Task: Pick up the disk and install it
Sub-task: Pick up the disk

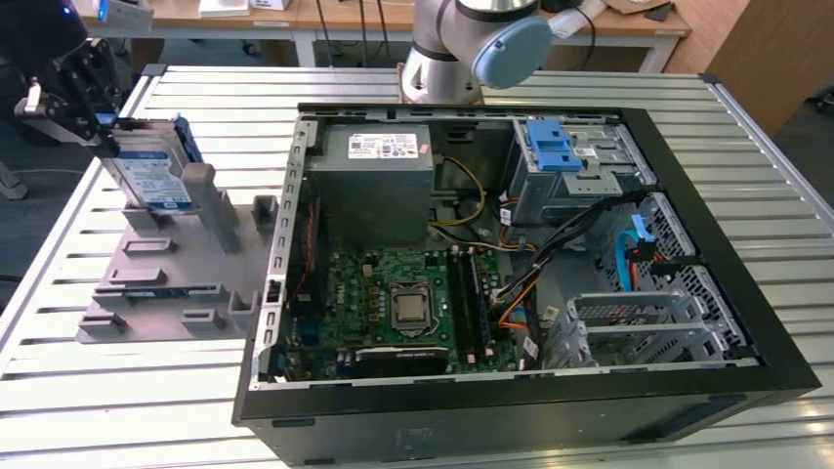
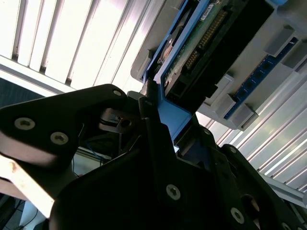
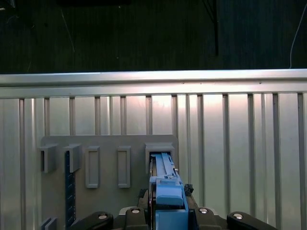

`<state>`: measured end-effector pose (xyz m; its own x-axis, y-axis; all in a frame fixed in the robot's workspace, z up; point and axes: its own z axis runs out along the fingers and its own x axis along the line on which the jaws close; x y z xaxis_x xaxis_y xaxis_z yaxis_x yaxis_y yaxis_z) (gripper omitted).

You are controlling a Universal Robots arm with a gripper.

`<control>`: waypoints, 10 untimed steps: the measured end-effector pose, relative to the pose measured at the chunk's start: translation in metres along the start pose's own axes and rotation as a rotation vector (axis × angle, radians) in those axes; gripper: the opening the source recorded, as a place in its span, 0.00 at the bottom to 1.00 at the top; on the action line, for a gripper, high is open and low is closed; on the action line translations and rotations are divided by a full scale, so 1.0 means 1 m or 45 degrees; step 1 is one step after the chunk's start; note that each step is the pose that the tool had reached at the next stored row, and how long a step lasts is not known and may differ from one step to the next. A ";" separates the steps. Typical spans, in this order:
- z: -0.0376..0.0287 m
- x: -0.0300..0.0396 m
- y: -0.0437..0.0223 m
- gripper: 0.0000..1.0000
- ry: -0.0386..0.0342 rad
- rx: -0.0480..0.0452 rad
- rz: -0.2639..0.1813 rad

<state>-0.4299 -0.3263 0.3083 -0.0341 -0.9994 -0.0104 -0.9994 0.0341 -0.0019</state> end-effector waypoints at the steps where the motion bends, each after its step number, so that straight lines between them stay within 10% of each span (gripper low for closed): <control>1: -0.0003 0.0000 0.0000 0.37 0.0001 0.000 0.000; 10: -0.0080 -0.0001 0.0000 0.37 0.0000 0.000 0.000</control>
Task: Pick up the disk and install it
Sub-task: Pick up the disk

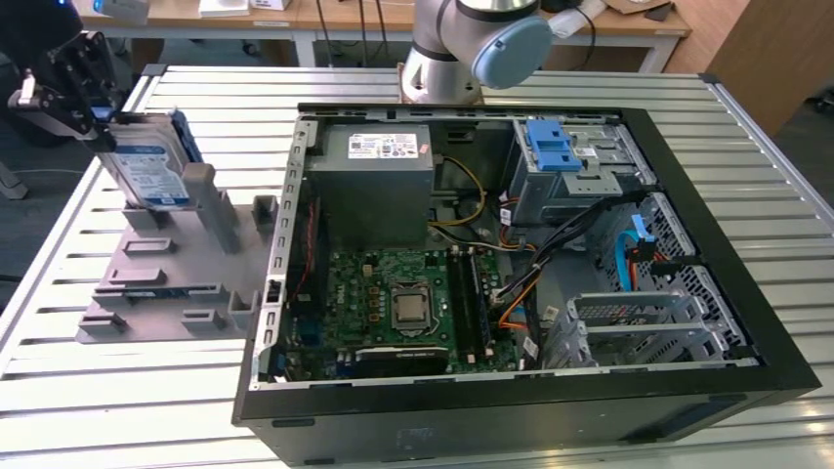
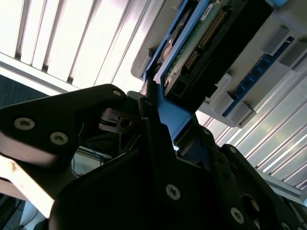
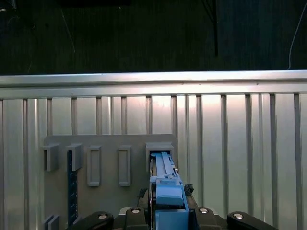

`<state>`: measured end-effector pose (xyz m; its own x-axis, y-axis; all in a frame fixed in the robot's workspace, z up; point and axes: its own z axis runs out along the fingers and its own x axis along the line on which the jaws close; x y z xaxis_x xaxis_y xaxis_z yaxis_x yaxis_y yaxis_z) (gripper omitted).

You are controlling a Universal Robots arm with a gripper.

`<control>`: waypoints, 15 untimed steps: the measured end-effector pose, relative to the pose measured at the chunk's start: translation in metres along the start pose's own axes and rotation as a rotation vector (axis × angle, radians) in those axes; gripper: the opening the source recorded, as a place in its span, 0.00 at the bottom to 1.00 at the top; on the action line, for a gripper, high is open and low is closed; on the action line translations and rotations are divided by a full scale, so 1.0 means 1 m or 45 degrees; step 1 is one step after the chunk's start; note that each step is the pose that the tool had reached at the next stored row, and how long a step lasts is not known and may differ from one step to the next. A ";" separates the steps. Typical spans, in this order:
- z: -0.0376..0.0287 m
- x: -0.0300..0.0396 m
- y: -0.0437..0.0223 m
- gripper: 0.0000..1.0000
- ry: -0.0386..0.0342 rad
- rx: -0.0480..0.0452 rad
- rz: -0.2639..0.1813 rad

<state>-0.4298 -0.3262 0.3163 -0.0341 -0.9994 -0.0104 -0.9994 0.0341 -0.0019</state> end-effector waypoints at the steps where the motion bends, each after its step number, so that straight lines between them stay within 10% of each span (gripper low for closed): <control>1: -0.0011 0.0000 0.0000 0.37 0.0000 0.000 0.000; 15: -0.0148 -0.0001 0.0000 0.37 0.0000 0.000 0.000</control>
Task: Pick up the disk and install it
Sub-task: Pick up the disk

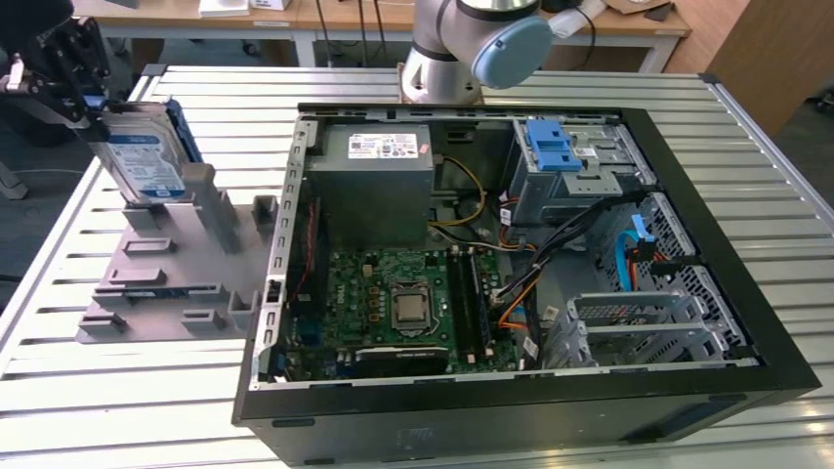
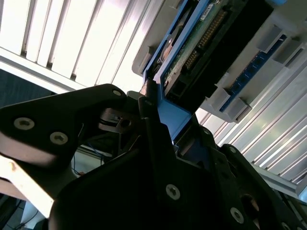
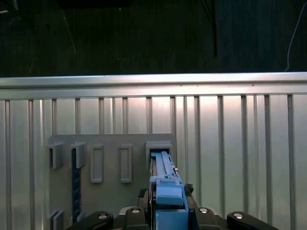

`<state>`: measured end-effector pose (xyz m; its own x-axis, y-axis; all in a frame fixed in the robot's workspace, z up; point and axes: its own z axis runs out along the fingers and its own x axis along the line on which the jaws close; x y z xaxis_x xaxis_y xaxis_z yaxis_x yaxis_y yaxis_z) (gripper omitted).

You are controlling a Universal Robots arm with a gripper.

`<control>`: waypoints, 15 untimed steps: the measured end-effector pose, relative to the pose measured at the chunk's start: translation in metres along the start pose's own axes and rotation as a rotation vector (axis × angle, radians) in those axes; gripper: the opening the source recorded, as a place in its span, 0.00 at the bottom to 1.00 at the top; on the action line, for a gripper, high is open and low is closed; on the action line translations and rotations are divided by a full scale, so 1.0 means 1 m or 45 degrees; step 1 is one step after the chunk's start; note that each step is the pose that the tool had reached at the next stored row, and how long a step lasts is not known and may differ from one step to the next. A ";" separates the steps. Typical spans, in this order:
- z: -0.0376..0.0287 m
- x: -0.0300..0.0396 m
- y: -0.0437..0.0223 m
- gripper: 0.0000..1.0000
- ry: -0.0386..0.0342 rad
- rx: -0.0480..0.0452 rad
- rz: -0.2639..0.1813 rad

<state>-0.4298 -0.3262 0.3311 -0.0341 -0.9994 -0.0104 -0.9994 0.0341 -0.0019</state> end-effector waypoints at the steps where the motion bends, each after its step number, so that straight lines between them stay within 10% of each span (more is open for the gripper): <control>1: -0.0008 0.0000 0.0000 0.37 -0.0001 0.000 0.000; 15: -0.0118 -0.0001 0.0000 0.37 0.0000 0.000 0.000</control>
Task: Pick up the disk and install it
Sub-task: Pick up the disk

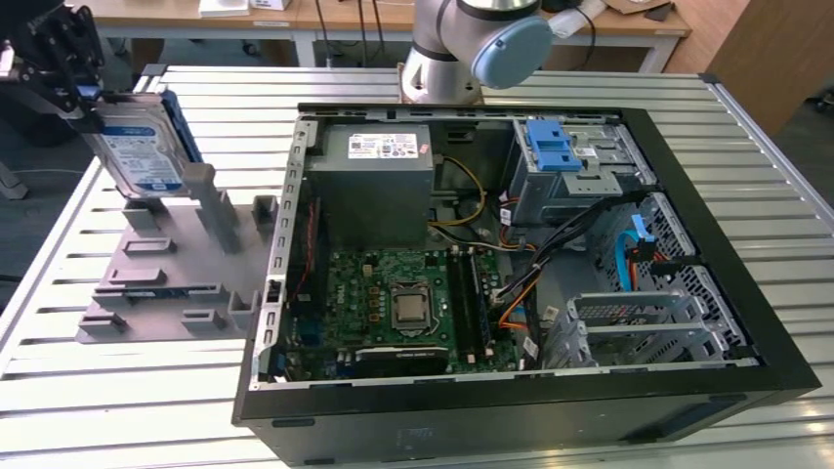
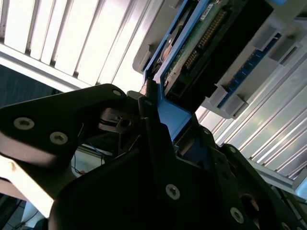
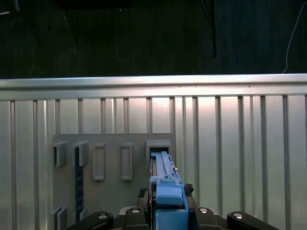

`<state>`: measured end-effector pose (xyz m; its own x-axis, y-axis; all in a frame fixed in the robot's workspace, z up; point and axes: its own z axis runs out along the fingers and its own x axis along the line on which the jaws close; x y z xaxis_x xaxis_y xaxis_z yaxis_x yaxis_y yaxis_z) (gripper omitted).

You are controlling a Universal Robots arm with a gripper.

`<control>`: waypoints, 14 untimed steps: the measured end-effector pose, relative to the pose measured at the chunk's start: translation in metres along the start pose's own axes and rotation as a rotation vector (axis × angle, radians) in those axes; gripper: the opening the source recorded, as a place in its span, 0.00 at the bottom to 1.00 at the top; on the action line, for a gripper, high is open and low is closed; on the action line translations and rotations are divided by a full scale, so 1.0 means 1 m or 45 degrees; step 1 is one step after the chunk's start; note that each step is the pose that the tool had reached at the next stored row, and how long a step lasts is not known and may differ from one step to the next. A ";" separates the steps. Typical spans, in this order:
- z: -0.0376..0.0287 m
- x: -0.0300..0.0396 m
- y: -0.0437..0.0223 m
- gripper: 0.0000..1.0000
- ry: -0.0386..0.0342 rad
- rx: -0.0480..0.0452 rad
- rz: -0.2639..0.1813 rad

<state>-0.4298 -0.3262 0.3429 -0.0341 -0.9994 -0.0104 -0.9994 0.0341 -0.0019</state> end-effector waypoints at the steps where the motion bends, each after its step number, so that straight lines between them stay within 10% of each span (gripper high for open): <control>1: -0.0006 0.0000 0.0000 0.37 -0.0001 0.000 0.000; 14: -0.0093 -0.0001 0.0000 0.37 -0.0001 0.000 0.000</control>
<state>-0.4298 -0.3263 0.3522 -0.0340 -0.9994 -0.0104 -0.9994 0.0341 -0.0019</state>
